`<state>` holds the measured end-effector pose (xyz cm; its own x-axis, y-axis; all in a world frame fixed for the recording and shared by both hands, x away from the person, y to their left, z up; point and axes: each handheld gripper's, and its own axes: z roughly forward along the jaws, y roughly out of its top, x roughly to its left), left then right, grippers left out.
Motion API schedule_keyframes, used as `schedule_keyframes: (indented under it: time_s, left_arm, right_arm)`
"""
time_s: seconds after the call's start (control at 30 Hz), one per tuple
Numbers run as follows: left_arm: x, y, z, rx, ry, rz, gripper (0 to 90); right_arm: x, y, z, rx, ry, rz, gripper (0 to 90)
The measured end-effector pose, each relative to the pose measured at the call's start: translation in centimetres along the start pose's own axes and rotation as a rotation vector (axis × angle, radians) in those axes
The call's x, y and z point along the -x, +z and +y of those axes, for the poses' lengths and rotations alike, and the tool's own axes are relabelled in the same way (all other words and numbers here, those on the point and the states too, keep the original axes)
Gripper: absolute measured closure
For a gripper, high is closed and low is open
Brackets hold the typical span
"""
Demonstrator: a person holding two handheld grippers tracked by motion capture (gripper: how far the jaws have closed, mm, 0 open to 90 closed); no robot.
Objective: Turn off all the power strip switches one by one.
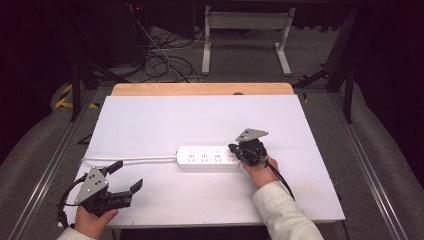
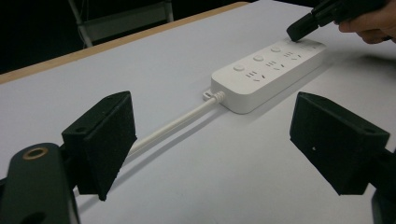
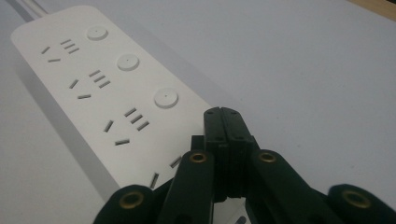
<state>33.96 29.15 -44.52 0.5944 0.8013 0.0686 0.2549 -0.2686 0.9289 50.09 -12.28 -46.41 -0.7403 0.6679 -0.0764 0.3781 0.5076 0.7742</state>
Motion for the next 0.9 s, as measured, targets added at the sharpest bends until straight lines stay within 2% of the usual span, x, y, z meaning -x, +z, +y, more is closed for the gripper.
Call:
schedule_keyframes:
  time_s: [0.23, 0.67, 0.83, 0.9]
  left_arm:
    - [0.1, 0.0, 0.0, 0.0, -0.002, -0.001, 15.2]
    - [0.0, 0.0, 0.0, -0.001, -0.002, 0.001, 15.2]
    - [0.1, 0.0, 0.0, -0.001, -0.003, 0.001, 15.1]
    - [0.1, 0.0, 0.0, -0.001, -0.002, 0.005, 15.1]
  right_arm:
    - [-0.2, 0.2, 0.0, -0.007, -0.019, -0.016, 90.0]
    - [-0.4, 0.2, 0.1, -0.019, -0.013, -0.027, 90.0]
    - [-0.8, 0.5, 0.2, -0.009, -0.014, -0.013, 90.0]
    - [-1.2, 0.7, 0.4, -0.015, -0.041, -0.044, 90.0]
